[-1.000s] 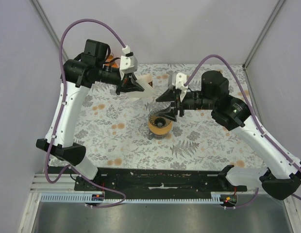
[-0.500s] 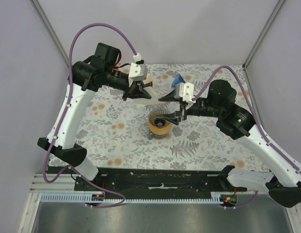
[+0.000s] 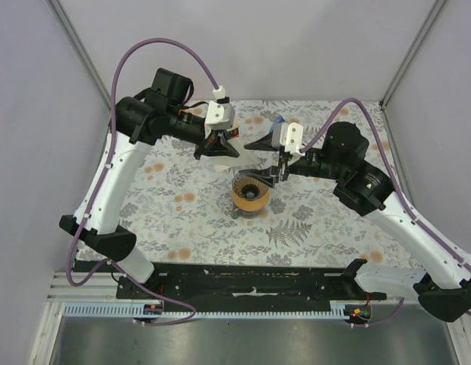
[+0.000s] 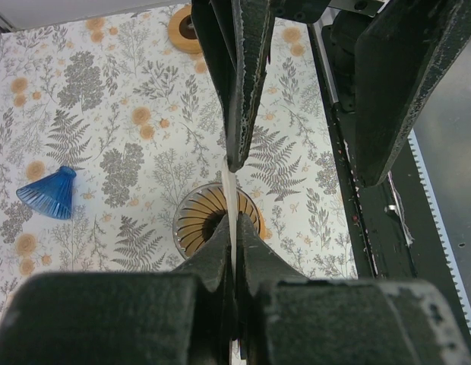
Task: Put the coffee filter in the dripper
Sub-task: Pick up the coffee filter from the coffee filter holder, then place the coffee filter in the coffee dripper.
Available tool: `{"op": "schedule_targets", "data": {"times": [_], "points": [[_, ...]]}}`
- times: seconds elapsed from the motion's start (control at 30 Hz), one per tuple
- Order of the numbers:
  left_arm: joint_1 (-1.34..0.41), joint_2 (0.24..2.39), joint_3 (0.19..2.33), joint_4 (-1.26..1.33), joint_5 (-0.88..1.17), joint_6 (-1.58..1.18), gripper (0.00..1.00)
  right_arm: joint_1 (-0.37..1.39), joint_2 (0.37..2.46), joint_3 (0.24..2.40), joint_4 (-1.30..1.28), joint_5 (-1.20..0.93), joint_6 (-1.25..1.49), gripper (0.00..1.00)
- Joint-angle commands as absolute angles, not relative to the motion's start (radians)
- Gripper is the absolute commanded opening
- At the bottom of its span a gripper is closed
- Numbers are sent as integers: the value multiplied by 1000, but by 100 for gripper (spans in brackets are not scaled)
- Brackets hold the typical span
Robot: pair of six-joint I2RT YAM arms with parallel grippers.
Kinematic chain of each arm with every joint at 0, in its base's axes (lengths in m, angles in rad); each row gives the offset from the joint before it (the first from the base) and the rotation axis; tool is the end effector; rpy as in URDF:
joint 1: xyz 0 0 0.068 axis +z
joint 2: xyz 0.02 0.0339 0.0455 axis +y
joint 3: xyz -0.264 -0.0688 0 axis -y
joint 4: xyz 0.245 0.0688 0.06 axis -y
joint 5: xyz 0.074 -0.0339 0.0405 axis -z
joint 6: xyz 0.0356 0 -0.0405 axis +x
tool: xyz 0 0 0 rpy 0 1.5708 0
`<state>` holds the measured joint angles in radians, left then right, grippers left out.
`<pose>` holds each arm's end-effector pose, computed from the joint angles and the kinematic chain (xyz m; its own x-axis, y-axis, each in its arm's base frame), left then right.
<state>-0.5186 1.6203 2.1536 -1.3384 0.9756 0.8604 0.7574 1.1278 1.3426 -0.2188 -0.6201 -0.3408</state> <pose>0.2274 -0.1637 0.4857 0.1802 0.3865 -0.9045 0.9809 -0.1388 0.1361 0.1576 0.1774 0.4624 0.3253 -0.0668 -0.9433 -0.9259 0.1801 -0.3320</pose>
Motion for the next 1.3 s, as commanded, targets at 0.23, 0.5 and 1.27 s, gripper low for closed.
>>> {"op": "schedule_targets", "data": {"times": [0.23, 0.5, 1.27], "points": [[-529, 1586, 2178, -1493, 973, 838, 2, 753, 1124, 1394, -199, -541, -319, 68], [-531, 1589, 2180, -1493, 963, 839, 2, 753, 1138, 1401, -207, -618, -278, 48], [-545, 1591, 2177, -1493, 968, 839, 2, 753, 1215, 1453, -215, -529, -238, 31]]}}
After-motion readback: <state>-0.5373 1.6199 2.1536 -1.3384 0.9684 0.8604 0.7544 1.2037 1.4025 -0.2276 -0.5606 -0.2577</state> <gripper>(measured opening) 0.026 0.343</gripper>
